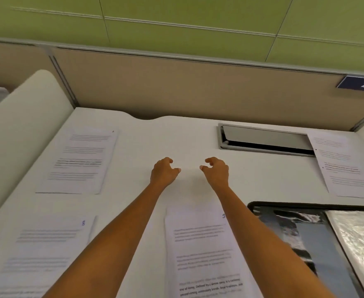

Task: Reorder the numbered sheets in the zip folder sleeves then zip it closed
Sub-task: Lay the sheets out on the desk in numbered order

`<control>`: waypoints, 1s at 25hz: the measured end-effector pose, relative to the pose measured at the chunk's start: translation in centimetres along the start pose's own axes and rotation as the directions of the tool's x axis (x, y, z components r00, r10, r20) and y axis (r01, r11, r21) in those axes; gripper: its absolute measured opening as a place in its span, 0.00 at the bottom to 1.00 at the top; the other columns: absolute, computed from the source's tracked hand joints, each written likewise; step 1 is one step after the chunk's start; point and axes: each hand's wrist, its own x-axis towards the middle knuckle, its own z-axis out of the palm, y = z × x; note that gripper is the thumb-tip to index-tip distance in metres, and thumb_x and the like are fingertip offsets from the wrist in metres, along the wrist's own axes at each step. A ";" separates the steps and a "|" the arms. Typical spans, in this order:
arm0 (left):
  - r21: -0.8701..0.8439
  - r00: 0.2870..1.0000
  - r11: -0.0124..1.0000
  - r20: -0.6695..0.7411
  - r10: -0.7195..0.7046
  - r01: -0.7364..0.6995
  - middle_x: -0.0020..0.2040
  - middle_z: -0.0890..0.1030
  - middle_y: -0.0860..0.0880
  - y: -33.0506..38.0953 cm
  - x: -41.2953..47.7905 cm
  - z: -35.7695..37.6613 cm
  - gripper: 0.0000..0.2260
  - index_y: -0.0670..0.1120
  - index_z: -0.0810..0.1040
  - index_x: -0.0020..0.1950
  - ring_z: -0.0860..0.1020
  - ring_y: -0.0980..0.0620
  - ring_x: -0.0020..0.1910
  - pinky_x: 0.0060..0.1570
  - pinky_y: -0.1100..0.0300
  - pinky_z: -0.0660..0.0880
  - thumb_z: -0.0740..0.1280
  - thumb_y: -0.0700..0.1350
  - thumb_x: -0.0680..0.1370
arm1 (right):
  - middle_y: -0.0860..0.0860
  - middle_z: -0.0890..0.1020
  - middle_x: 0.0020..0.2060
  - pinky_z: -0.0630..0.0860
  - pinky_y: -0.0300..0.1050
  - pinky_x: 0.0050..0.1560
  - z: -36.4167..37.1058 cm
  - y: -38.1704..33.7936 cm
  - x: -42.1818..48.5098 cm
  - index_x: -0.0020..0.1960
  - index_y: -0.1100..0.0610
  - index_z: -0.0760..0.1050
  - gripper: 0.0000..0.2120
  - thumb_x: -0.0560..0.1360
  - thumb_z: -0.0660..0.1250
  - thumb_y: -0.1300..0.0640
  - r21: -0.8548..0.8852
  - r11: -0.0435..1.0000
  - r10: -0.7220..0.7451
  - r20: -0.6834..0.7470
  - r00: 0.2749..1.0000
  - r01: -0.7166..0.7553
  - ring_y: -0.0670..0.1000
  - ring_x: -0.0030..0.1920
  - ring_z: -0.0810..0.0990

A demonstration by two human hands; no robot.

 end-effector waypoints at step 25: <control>0.296 0.863 0.822 -0.308 -0.400 0.487 0.68 0.64 0.39 -24.0 5.0 -20.5 0.41 0.43 0.62 0.70 0.64 0.40 0.67 0.64 0.47 0.66 0.74 0.62 0.67 | 0.51 0.75 0.44 0.70 0.44 0.42 25.2 -19.9 -6.4 0.47 0.58 0.69 0.11 0.74 0.71 0.55 -0.063 0.996 0.083 0.303 0.949 -0.067 0.55 0.48 0.78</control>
